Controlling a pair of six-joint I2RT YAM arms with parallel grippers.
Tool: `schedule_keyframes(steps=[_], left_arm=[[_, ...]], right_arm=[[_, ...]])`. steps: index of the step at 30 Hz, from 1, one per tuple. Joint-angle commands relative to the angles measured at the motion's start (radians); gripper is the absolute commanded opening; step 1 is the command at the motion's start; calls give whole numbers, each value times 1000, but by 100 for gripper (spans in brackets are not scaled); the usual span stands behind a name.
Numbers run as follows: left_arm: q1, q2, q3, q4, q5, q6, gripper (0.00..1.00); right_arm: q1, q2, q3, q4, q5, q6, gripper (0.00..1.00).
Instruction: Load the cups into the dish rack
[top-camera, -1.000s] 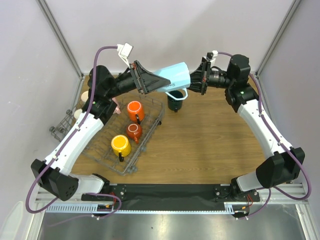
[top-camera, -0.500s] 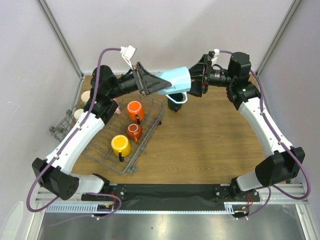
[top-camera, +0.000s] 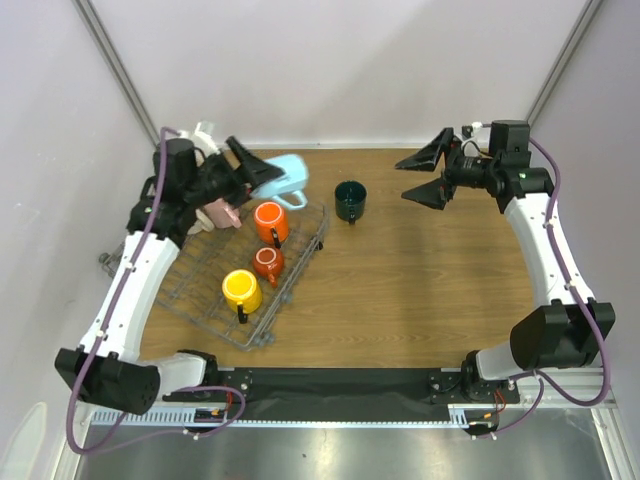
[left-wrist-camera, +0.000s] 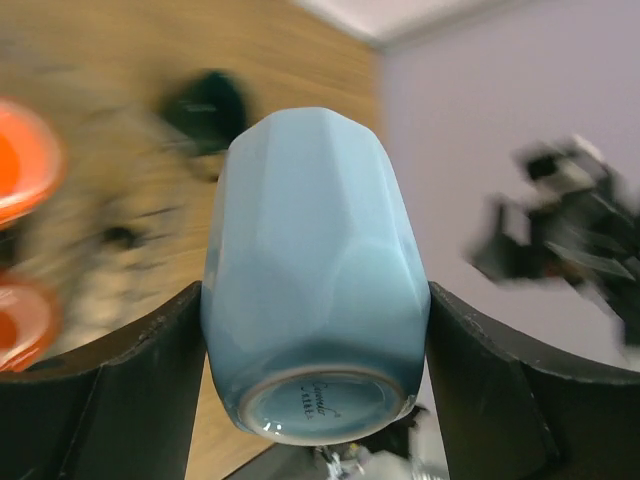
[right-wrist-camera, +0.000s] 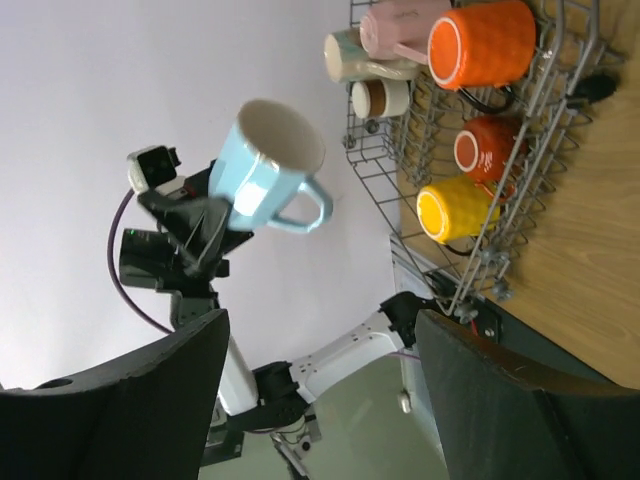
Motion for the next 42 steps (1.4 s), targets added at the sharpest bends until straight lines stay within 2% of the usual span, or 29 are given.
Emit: schedule_keyframes(steps=[1, 4, 6, 11, 16, 18, 25, 30, 42], left_arm=[[85, -68, 79, -304, -192, 94, 0], [101, -67, 120, -417, -365, 149, 0], [111, -53, 149, -529, -538, 179, 0], [186, -83, 79, -549, -703, 108, 0], [216, -12, 45, -528, -818, 76, 0], [246, 13, 40, -509, -838, 80, 0], [369, 111, 0, -420, -780, 96, 0], [383, 196, 0, -403, -786, 108, 0], [387, 255, -89, -330, -750, 110, 0]], right_arm=[[12, -67, 1, -134, 10, -121, 81], [16, -63, 7, -146, 15, -140, 80], [27, -58, 28, -154, 22, -143, 80], [42, -49, 58, -153, 16, -138, 80], [48, -50, 99, -145, -17, -117, 79], [47, -43, 125, -169, -22, -132, 79], [32, -40, 134, -188, -33, -146, 79], [16, -38, 144, -199, -36, -147, 79], [-5, -44, 147, -232, -28, -167, 79]])
